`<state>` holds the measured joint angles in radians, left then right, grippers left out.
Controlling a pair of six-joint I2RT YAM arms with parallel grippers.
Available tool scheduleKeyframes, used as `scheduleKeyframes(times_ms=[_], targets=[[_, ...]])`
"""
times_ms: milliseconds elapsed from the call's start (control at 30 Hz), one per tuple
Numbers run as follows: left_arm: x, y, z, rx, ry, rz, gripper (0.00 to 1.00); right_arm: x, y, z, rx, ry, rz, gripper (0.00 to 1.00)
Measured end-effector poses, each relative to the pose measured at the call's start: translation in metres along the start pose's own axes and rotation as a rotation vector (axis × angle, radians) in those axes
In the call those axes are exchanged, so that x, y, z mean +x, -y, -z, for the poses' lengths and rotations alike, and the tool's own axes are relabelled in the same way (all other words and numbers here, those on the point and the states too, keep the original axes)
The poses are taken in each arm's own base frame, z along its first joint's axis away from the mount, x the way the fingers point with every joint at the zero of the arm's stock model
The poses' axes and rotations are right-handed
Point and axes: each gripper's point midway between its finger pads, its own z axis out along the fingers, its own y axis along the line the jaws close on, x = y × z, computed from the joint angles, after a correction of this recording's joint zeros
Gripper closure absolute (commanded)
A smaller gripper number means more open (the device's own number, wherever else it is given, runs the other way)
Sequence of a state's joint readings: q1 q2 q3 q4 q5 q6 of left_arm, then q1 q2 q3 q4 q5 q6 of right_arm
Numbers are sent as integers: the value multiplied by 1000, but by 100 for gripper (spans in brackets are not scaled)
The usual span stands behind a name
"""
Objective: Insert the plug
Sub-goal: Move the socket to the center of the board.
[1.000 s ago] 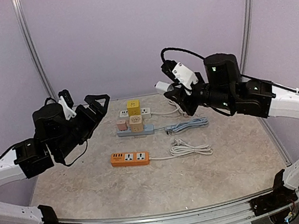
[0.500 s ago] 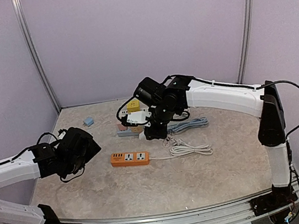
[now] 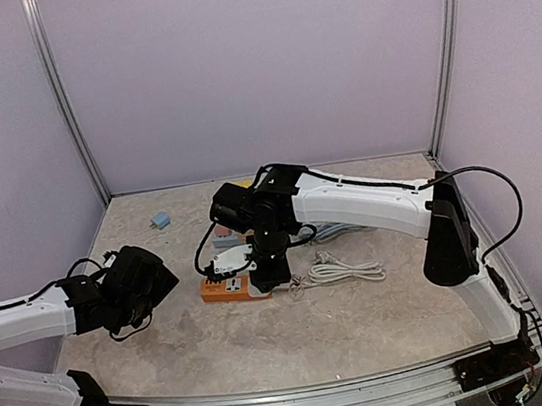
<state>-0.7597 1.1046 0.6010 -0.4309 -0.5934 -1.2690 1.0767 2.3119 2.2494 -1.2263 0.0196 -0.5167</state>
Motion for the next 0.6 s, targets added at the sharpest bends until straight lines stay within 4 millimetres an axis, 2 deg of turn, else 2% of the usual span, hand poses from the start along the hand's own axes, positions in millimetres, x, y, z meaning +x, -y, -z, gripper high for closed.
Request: scheduleKeyframes(times_ms=[167, 333, 467, 600], targets=[[12, 4, -10, 60, -14, -8, 2, 2, 2, -7, 18, -30, 15, 100], [21, 22, -23, 118, -32, -18, 11, 7, 8, -11, 53, -59, 0, 100], [34, 32, -40, 112, -70, -40, 24, 19, 5, -17, 61, -80, -20, 100], [42, 36, -55, 111, -109, -31, 46, 35, 1, -16, 65, -97, -46, 100]])
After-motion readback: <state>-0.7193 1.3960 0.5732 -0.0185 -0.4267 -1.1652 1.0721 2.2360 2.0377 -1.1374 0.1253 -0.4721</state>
